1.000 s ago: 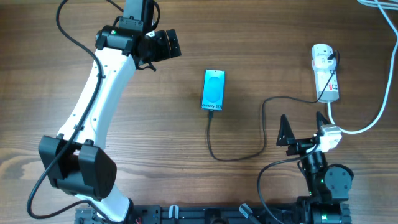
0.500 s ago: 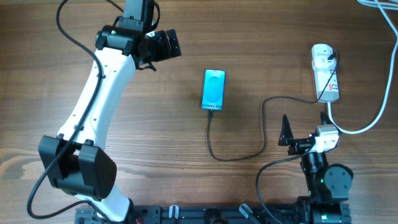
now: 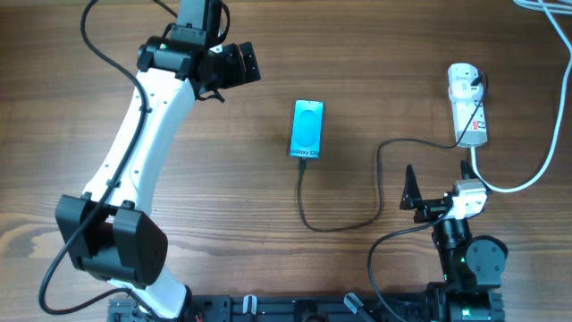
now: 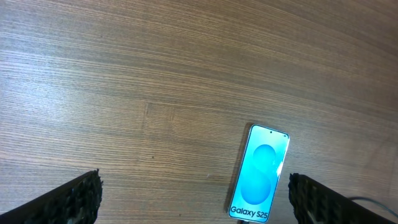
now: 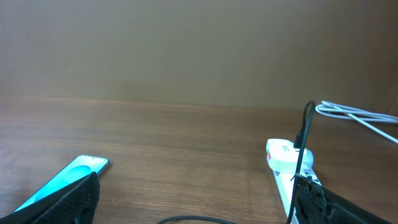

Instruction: Plug charger to phone and switch on socket

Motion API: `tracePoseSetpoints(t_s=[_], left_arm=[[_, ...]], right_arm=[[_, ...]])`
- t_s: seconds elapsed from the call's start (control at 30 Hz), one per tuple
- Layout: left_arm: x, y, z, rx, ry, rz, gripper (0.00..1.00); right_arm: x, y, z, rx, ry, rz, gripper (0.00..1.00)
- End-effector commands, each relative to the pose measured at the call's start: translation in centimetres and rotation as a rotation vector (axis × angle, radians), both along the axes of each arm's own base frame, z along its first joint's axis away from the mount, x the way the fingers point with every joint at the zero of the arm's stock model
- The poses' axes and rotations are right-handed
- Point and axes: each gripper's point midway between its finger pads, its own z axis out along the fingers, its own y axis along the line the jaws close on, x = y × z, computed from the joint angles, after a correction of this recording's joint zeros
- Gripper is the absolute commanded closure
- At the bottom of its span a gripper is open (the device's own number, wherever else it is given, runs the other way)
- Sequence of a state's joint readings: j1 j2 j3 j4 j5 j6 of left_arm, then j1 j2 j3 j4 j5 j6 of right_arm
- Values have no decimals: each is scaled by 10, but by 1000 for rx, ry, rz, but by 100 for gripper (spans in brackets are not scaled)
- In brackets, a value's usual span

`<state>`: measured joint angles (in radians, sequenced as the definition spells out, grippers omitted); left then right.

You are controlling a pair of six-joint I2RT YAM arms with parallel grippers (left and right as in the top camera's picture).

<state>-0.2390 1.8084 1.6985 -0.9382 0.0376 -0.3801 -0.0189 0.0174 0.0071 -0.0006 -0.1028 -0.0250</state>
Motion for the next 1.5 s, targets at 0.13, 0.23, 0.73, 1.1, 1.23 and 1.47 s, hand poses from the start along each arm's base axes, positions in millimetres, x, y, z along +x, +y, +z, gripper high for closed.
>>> tracePoseSetpoints(t_s=[0.13,0.23,0.73,1.1,1.23,1.47], left_arm=[[1,3,-3,9,4,13,0],[1,3,-3,9,4,13,0],[1,3,-3,9,4,13,0],[-32,10,0,37,97,3,0],[-50,10,17,35,83,-8,0],[-90,11,-23,28,50,-32,0]], right_arm=[[0,-4,3,-10,-15,-21,0],[0,-4,3,-10,-15,-21,0],[0,-4,3,-10,-15,-21,0],[0,-4,3,-10,-15,-21,0],[0,-4,3,-10,-15,-21,0],[0,-4,3,-10,-15,-22,0]])
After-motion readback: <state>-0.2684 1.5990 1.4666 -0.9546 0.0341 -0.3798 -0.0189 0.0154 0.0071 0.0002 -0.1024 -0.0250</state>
